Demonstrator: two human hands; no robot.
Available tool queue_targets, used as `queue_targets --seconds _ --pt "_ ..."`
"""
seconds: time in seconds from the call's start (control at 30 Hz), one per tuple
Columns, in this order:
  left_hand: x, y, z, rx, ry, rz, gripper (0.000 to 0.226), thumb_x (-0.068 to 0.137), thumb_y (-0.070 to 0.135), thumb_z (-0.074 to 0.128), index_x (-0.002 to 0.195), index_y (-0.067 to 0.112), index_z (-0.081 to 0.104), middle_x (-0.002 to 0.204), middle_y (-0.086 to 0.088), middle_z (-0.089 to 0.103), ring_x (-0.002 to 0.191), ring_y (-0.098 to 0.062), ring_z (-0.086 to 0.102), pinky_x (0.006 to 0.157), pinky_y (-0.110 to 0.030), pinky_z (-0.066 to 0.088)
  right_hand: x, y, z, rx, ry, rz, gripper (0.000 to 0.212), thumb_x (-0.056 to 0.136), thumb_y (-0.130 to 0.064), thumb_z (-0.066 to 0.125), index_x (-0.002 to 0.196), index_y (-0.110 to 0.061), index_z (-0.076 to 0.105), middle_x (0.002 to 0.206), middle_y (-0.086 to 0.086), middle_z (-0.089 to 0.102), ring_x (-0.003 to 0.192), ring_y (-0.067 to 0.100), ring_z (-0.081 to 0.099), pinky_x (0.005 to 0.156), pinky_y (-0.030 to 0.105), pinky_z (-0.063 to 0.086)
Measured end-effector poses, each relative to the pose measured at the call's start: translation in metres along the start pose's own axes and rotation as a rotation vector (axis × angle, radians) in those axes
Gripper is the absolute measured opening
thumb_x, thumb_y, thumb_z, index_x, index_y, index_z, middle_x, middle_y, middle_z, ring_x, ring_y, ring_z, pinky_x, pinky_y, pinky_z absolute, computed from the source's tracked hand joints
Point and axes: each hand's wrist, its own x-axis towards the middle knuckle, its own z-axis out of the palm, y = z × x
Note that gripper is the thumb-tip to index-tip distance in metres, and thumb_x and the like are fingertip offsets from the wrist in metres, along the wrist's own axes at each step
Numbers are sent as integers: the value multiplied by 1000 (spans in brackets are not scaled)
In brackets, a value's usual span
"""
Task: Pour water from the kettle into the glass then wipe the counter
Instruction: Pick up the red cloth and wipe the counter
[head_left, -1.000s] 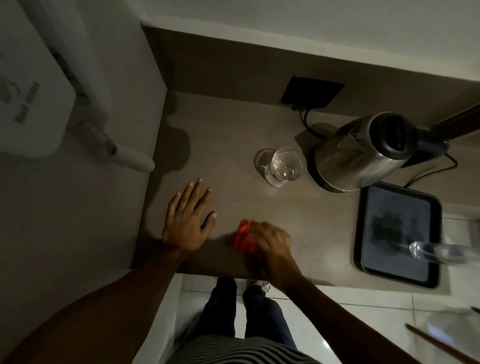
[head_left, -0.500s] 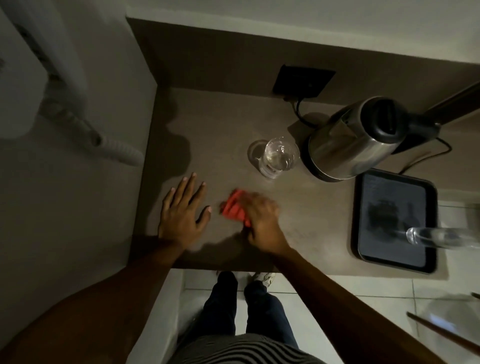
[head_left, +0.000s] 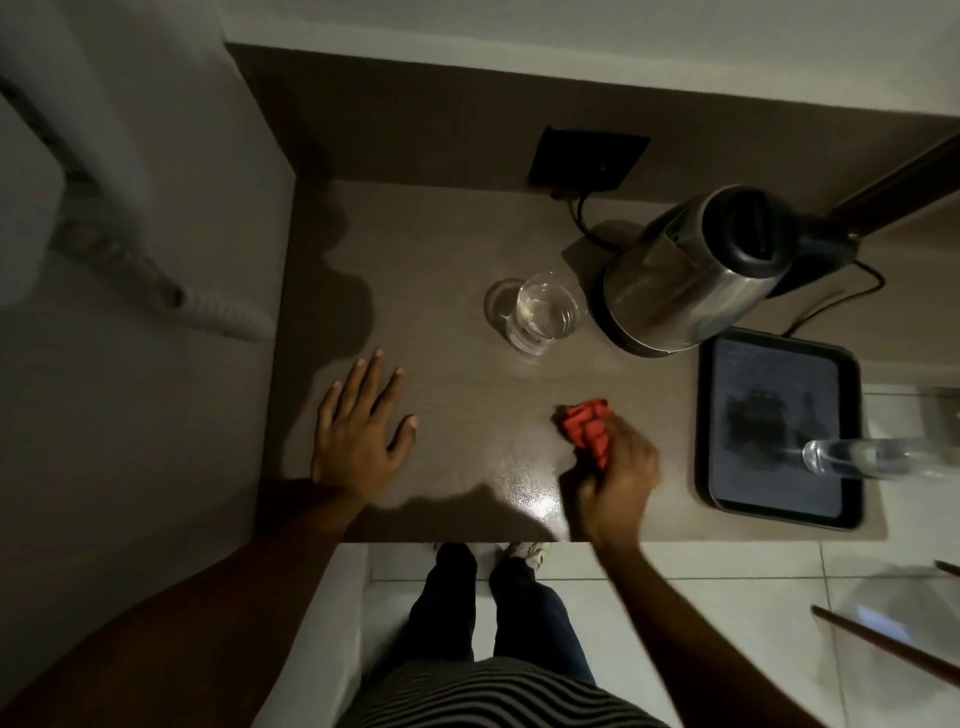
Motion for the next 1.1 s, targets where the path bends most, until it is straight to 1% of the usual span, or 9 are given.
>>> queue_targets --seconds 0.17,0.27,0.4,0.53,0.6,0.67,0.83,1.0,1.1 --pt "0 0 2 -7 -3 -4 66 95 55 29 154 26 28 167 -3 18 153 -21 16 120 -44 14 -78 -71 41 338 -370 -292 44 73 13 63 99 -21 71 109 -8 71 105 20 68 92 42 50" --pt "-1 0 3 -25 22 -8 65 95 54 32 153 26 31 166 -2 21 153 -20 17 120 -43 14 -88 -79 35 430 -595 -462 34 80 -4 57 108 -17 71 123 2 70 123 16 58 102 42 44" --pt "-1 -1 2 -25 55 11 64 94 53 34 151 24 36 164 -5 26 151 -23 24 119 -44 19 -27 -55 0 702 -312 -99 31 96 -13 45 100 12 64 114 36 66 116 48 62 101 62 46" --pt "0 -1 3 -19 35 10 65 95 55 32 152 24 34 164 -5 26 151 -24 23 120 -43 16 18 -3 -45 435 7 97 47 102 -45 39 137 -14 49 121 6 63 109 10 65 93 21 51" --pt "0 -1 3 -17 34 11 65 95 55 31 152 24 34 164 -5 26 151 -24 23 120 -43 16 8 2 -39 414 -16 -43 29 101 -36 52 129 -35 57 121 -12 65 110 2 64 90 22 53" --pt "0 -1 3 -16 33 9 65 95 55 31 152 25 33 165 -5 24 152 -23 21 120 -43 15 -17 -14 -12 392 -1 -125 51 87 -3 60 117 -43 63 117 -18 65 107 -6 61 90 32 56" --pt "-1 1 2 -33 39 7 65 94 53 35 152 24 34 165 -4 24 152 -22 20 120 -43 15 -92 -80 42 600 -377 -178 31 91 5 58 114 -12 70 127 4 72 118 31 67 95 59 53" --pt "-1 -1 4 -28 52 0 65 94 54 34 151 24 37 165 -3 25 151 -21 22 120 -44 18 -87 -95 22 647 -373 -70 26 104 -41 46 122 -40 65 123 -4 71 114 23 68 96 49 56" --pt "-2 -1 5 -23 60 -3 63 94 53 35 151 24 38 165 -3 25 152 -20 22 120 -42 17 -47 -59 -9 547 -177 56 33 102 -24 42 125 -33 63 119 -12 72 110 8 68 93 29 57"
